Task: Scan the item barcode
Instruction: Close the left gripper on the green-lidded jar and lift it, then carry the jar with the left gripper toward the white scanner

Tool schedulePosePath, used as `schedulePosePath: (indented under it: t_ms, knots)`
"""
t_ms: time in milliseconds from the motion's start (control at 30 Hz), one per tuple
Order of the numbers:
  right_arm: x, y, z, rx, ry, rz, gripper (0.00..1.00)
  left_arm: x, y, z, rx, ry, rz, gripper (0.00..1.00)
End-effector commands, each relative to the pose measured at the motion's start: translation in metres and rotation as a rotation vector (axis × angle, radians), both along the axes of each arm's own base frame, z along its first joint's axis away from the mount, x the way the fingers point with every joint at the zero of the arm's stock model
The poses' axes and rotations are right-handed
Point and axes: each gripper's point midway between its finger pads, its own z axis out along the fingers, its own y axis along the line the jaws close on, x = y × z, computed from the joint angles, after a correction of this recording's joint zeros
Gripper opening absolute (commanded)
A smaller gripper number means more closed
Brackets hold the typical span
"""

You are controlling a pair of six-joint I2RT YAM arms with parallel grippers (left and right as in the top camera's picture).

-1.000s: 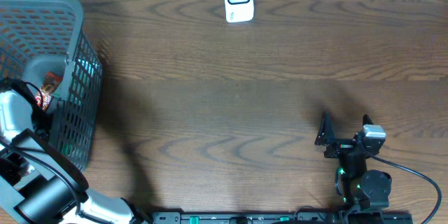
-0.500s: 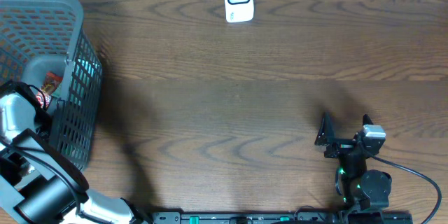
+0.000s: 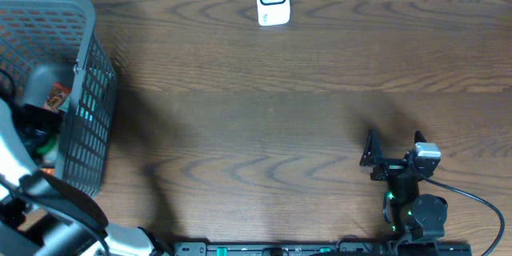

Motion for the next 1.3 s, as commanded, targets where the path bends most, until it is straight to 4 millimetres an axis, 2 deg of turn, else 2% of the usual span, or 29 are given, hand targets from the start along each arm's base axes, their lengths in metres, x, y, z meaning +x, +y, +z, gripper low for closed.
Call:
schedulePosePath:
  t_ms: [0, 133, 267, 333, 467, 567, 667, 867, 1067, 1267]
  knots:
    - [0.000, 0.001, -0.001, 0.012, 0.000, 0.000, 0.99, 0.008, 0.008, 0.080, 0.147, -0.176, 0.005, 0.63]
    - [0.000, 0.001, -0.001, 0.012, 0.000, 0.000, 0.99, 0.014, -0.007, 0.132, 0.203, -0.338, -0.024, 0.63]
    - [0.000, 0.001, -0.001, 0.012, 0.000, 0.000, 0.99, 0.023, -0.039, 0.178, 0.225, -0.526, -0.078, 0.63]
    - [0.000, 0.001, -0.001, 0.012, 0.000, 0.000, 0.99, 0.034, -0.070, 0.193, 0.177, -0.622, -0.156, 0.63]
    - [0.000, 0.001, -0.001, 0.012, 0.000, 0.000, 0.99, 0.055, -0.124, 0.200, 0.104, -0.674, -0.299, 0.63]
    - [0.000, 0.001, -0.001, 0.012, 0.000, 0.000, 0.99, 0.074, -0.169, 0.189, 0.024, -0.656, -0.377, 0.63]
    - [0.000, 0.001, -0.001, 0.012, 0.000, 0.000, 0.99, 0.090, -0.206, 0.170, -0.002, -0.592, -0.419, 0.63]
    - [0.000, 0.001, -0.001, 0.012, 0.000, 0.000, 0.99, 0.117, -0.276, 0.117, -0.010, -0.430, -0.389, 0.63]
    - [0.000, 0.001, -0.001, 0.012, 0.000, 0.000, 0.99, 0.131, -0.318, 0.055, 0.009, -0.275, -0.264, 0.63]
    - [0.000, 0.001, -0.001, 0.012, 0.000, 0.000, 0.99, 0.135, -0.340, -0.002, 0.029, -0.138, -0.159, 0.63]
